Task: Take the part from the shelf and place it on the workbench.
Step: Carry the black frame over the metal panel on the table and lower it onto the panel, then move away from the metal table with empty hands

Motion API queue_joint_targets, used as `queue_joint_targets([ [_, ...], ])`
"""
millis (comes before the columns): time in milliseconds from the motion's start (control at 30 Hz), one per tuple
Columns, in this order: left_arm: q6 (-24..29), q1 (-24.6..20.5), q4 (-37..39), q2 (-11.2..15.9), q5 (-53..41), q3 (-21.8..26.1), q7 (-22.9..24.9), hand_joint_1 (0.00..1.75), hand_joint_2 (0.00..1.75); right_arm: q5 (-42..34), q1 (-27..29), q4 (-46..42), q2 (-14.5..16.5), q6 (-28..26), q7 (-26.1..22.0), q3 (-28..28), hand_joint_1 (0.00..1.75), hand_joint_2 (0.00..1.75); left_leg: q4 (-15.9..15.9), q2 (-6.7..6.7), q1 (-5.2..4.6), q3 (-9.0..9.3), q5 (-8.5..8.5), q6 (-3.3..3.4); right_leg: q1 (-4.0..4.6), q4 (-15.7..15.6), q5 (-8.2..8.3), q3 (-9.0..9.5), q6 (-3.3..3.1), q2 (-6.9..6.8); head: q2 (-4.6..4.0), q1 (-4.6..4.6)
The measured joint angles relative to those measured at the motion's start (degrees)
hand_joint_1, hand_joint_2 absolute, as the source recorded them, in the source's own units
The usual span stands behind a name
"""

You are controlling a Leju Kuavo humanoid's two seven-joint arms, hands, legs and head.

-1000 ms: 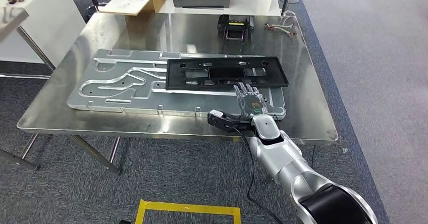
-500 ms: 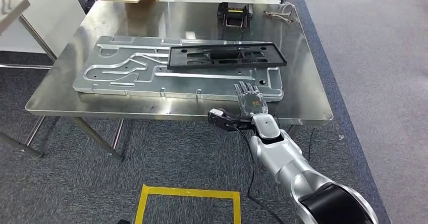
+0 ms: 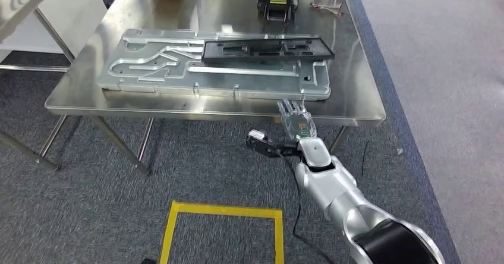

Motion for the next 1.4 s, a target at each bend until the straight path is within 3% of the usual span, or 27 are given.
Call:
queue_joint_targets([
  [67, 0.1, 0.1, 0.0, 0.0, 0.0, 0.2, -0.2, 0.0, 0.0, -1.1, 1.0, -0.1, -0.3, -0.7, -0.8, -0.6, 0.0, 0.0, -0.3, 0.08, 0.0, -0.59, 0.69, 1.16, -0.06, -0.1, 0.55, -0.18, 0.7, 0.05, 0.0, 0.02],
  [100, 0.1, 0.2, 0.0, -0.1, 0.0, 0.3, -0.3, 0.0, 0.0, -1.6, 1.6, -0.3, -0.4, -1.0, -1.2, -0.9, 0.0, 0.0, -0.5, 0.17, 0.05, -0.95, 1.26, 1.8, -0.12, 0.4, -0.26, -0.5, 1.03, 0.17, 0.0, 0.02],
  [167, 0.1, 0.2, 0.0, -0.1, 0.1, 0.5, -0.5, 0.0, 0.0, -2.6, 2.7, -0.6, -0.9, -1.6, -1.8, -1.7, 0.0, 0.0, -0.8, 0.38, 0.18, -2.11, 2.59, 2.84, -0.28, 4.9, -5.13, -2.02, 1.51, 0.44, 0.0, 0.02],
  [233, 0.2, 0.3, 0.0, -0.1, 0.3, 0.9, -0.8, 0.0, 0.0, -4.5, 4.2, -1.5, -1.3, -2.6, -3.1, -2.6, 0.0, 0.0, -0.8, 0.39, 0.0, -3.81, 3.86, 3.25, -0.28, 12.8, -10.52, -4.06, 1.85, 0.52, 0.0, 0.02],
  [267, 0.2, 0.4, 0.0, -0.1, 0.5, 1.1, -1.0, 0.0, 0.0, -6.0, 5.4, -2.2, -1.5, -3.3, -4.1, -3.3, 0.0, 0.0, -0.8, 0.39, -0.08, -4.63, 4.38, 3.3, -0.28, 15.8, -11.47, -4.49, 1.94, 0.53, 0.0, 0.02],
  [300, 0.4, 0.5, 0.0, -0.1, 0.8, 1.4, -1.3, 0.0, 0.0, -7.9, 7.0, -3.3, -1.7, -4.1, -5.4, -4.0, 0.0, 0.0, -0.8, 0.38, -0.16, -5.39, 4.86, 3.3, -0.28, 17.2, -10.9, -4.03, 1.92, 0.54, 0.0, 0.02],
  [333, 0.7, 0.7, 0.0, -0.1, 1.2, 1.6, -1.7, 0.0, 0.0, -10.4, 9.3, -4.9, -2.0, -4.9, -7.2, -4.9, 0.0, 0.0, -0.8, 0.36, -0.25, -6.01, 5.27, 3.29, -0.26, 16.4, -9.28, -2.47, 1.76, 0.54, 0.0, 0.02],
  [400, 1.7, 1.3, 0.0, -0.2, 2.2, 2.5, -2.8, 0.0, 0.0, -17.2, 16.0, -9.9, -2.5, -6.4, -12.0, -7.1, 0.0, 0.0, -0.7, 0.2, -0.35, -6.72, 5.92, 3.14, 0.04, 9.6, -6.64, 3.42, 0.9, 0.5, 0.0, 0.02],
  [467, 3.3, 2.1, 0.0, -0.5, 3.4, 3.9, -3.7, 0.0, 0.0, -26.3, 24.5, -16.5, -2.9, -6.9, -18.4, -10.5, 0.0, 0.0, -0.6, -0.1, -0.4, -6.78, 6.38, 2.73, 0.51, 1.2, -7.77, 9.48, 0.03, 0.22, 0.0, 0.02],
  [533, 4.8, 2.8, 0.0, -0.7, 4.4, 5.3, -4.1, 0.0, 0.0, -35.4, 32.6, -22.0, -3.0, -5.4, -24.8, -14.7, 0.0, 0.0, -0.7, -0.25, -0.31, -6.66, 6.85, 2.06, 0.81, -2.6, -9.09, 11.76, -0.23, -0.02, 0.0, 0.02],
  [600, 6.0, 3.2, 0.0, -0.8, 5.5, 6.8, -4.2, 0.0, 0.0, -42.3, 39.8, -25.5, -2.7, -1.9, -30.9, -19.7, 0.0, 0.0, -0.4, -0.18, -0.25, -6.84, 6.54, 1.46, 0.45, -3.2, -8.58, 11.78, -0.63, -0.24, 0.0, 0.02],
  [633, 6.5, 3.4, 0.0, -0.9, 6.1, 7.6, -4.3, 0.0, 0.0, -44.4, 42.8, -26.6, -2.4, 0.7, -34.0, -22.9, 0.0, 0.0, 0.8, -0.1, -0.22, -7.3, 5.27, 1.22, 0.22, -3.4, -8.21, 11.64, -0.99, -0.37, 0.0, 0.02],
  [733, 7.3, 3.8, 0.0, -1.5, 7.0, 10.0, -4.4, 0.0, 0.0, -43.9, 48.5, -25.7, -1.2, 9.8, -42.3, -35.4, 0.0, 0.0, 10.6, 0.1, 0.1, -10.63, -1.75, 0.47, -0.01, -3.4, -7.25, 10.48, -1.6, -0.51, 0.0, 0.01],
  [767, 7.5, 3.9, 0.0, -1.6, 7.0, 10.7, -4.5, 0.0, 0.0, -42.9, 49.6, -24.5, -0.8, 12.2, -44.5, -40.0, 0.0, 0.0, 14.0, 0.11, 0.2, -11.51, -3.24, 0.22, -0.02, -3.2, -7.05, 10.04, -1.53, -0.56, 0.0, 0.01],
  [800, 7.6, 3.9, 0.0, -1.8, 7.0, 11.3, -4.5, 0.0, 0.0, -42.0, 50.5, -23.4, -0.5, 13.8, -46.1, -44.3, 0.0, 0.0, 15.7, 0.13, 0.27, -11.53, -3.67, 0.03, -0.04, -3.0, -6.91, 9.66, -1.42, -0.62, 0.0, 0.01],
  [833, 7.6, 4.0, 0.0, -1.9, 7.0, 11.8, -4.5, 0.0, 0.0, -41.2, 51.3, -22.4, -0.2, 14.6, -47.0, -48.1, 0.0, 0.0, 15.1, 0.16, 0.33, -10.35, -3.04, -0.07, -0.07, -2.7, -6.82, 9.32, -1.31, -0.65, 0.0, 0.01],
  [867, 7.6, 4.0, 0.0, -1.9, 7.0, 12.3, -4.5, 0.0, 0.0, -40.4, 51.8, -21.6, 0.1, 15.1, -47.6, -51.4, 0.0, 0.0, 12.2, 0.2, 0.4, -8.07, -1.74, -0.1, -0.13, -2.4, -6.78, 9.02, -1.22, -0.63, 0.0, 0.01],
  [933, 7.6, 3.9, 0.0, -2.0, 7.0, 12.9, -4.5, 0.0, 0.0, -38.9, 52.0, -20.6, 0.8, 15.6, -48.0, -56.4, 0.0, 0.0, 4.0, 0.21, 0.38, -2.6, 0.07, 0.15, -0.17, -1.7, -6.77, 8.4, -0.81, -0.37, 0.0, 0.01],
  [1000, 7.6, 3.7, 0.0, -2.1, 6.9, 13.4, -4.5, 0.0, 0.0, -37.5, 52.0, -20.1, 1.5, 16.1, -48.1, -60.1, 0.0, 0.0, 0.0, 0.13, 0.07, -0.2, 0.26, 0.76, -0.1, -1.1, -6.71, 7.98, -0.09, -0.11, 0.0, 0.01],
  [1100, 7.6, 3.6, 0.0, -2.4, 6.8, 14.1, -4.5, 0.0, 0.0, -36.5, 51.9, -19.6, 2.4, 16.2, -48.1, -64.3, 0.0, 0.0, -0.6, 0.13, -0.06, -0.41, 0.53, 2.0, -0.14, -0.8, -6.56, 7.76, 1.02, 0.02, 0.0, 0.02],
  [1133, 7.6, 3.5, 0.0, -2.5, 6.8, 14.2, -4.5, 0.0, 0.0, -36.5, 51.9, -19.5, 2.7, 16.2, -48.1, -65.3, 0.0, 0.0, -0.9, 0.2, 0.02, -0.49, 0.85, 2.5, -0.21, -0.1, -7.25, 7.39, 1.32, 0.07, 0.0, 0.02],
  [1200, 7.6, 3.5, 0.0, -2.6, 6.8, 14.3, -4.5, 0.0, 0.0, -36.4, 51.9, -19.2, 2.9, 16.2, -48.1, -66.8, 0.0, 0.0, -1.2, 0.37, 0.1, -0.85, 1.49, 3.37, -0.35, 5.0, -10.72, 5.15, 1.75, 0.24, 0.0, 0.03],
  [1267, 7.6, 3.5, 0.0, -2.6, 6.8, 14.5, -4.5, 0.0, 0.0, -36.3, 51.9, -19.0, 3.0, 16.2, -48.1, -67.8, 0.0, 0.0, -1.2, 0.45, -0.06, -1.51, 1.88, 3.7, -0.36, 12.7, -14.7, 1.67, 2.06, 0.35, 0.0, 0.03],
  [1300, 7.6, 3.5, 0.0, -2.6, 6.8, 14.5, -4.5, 0.0, 0.0, -36.3, 51.9, -18.9, 3.0, 16.2, -48.1, -68.1, 0.0, 0.0, -1.1, 0.48, -0.14, -1.81, 2.05, 3.73, -0.37, 15.4, -15.66, 0.5, 2.15, 0.38, 0.0, 0.03],
  [1333, 7.6, 3.5, 0.0, -2.6, 6.8, 14.5, -4.5, 0.0, 0.0, -36.3, 51.9, -18.8, 3.1, 16.2, -48.1, -68.3, 0.0, 0.0, -1.0, 0.49, -0.21, -2.05, 2.18, 3.72, -0.38, 16.6, -15.77, 0.06, 2.18, 0.38, 0.0, 0.03],
  [1367, 7.6, 3.5, 0.0, -2.7, 6.8, 14.5, -4.5, 0.0, 0.0, -36.2, 51.9, -18.7, 3.1, 16.3, -48.1, -68.4, 0.0, 0.0, -0.9, 0.49, -0.25, -2.24, 2.27, 3.68, -0.38, 15.5, -14.74, 0.8, 2.14, 0.38, 0.0, 0.03],
  [1400, 7.8, 3.5, 0.0, -2.7, 6.8, 14.6, -4.4, 0.0, 0.0, -36.3, 51.8, -18.5, 3.2, 16.6, -47.7, -68.7, 0.0, 0.0, -0.8, 0.49, -0.28, -2.39, 2.34, 3.6, -0.37, 12.3, -12.91, 2.69, 1.99, 0.37, 0.0, 0.03],
])
